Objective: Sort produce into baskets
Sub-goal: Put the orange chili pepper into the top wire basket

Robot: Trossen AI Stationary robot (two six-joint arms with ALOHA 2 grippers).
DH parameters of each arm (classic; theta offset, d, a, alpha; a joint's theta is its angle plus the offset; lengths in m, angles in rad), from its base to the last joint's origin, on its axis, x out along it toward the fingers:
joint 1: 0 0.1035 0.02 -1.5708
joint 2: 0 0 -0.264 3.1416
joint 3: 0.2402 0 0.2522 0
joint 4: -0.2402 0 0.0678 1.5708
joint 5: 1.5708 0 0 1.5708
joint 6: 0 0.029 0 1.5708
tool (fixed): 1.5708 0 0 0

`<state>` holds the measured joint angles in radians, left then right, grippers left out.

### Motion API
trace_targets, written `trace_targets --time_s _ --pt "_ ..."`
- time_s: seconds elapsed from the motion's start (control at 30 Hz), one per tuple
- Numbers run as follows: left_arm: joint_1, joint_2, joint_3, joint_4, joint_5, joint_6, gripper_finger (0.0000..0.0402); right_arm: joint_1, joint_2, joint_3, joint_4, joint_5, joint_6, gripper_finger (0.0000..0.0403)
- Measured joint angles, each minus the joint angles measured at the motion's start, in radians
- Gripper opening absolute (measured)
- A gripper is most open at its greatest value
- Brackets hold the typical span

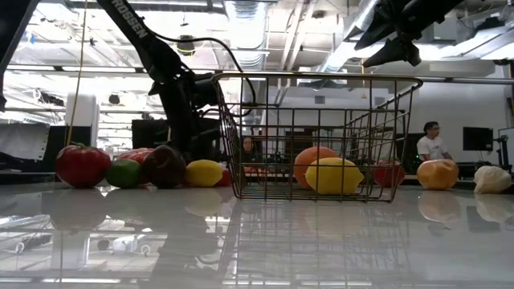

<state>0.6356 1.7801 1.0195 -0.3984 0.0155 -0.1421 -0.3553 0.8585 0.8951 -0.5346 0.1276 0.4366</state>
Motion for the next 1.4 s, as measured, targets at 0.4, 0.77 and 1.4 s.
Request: trace_targets --time_s 0.4,0.77,1.4 --pt "0.050 -0.174 -0.002 -0.026 0.059 0.023 0.0134 0.000 0.000 0.000 0.000 0.000 -0.003 0.0265" --pt "-0.003 -0.319 -0.002 0.142 0.090 -0.092 0.0136 -0.001 0.000 0.000 0.000 0.000 -0.004 0.0265" --pt "-0.116 -0.285 -0.001 0.672 0.033 -0.223 0.0137 -0.001 0.000 0.000 0.001 0.002 0.001 0.0265"
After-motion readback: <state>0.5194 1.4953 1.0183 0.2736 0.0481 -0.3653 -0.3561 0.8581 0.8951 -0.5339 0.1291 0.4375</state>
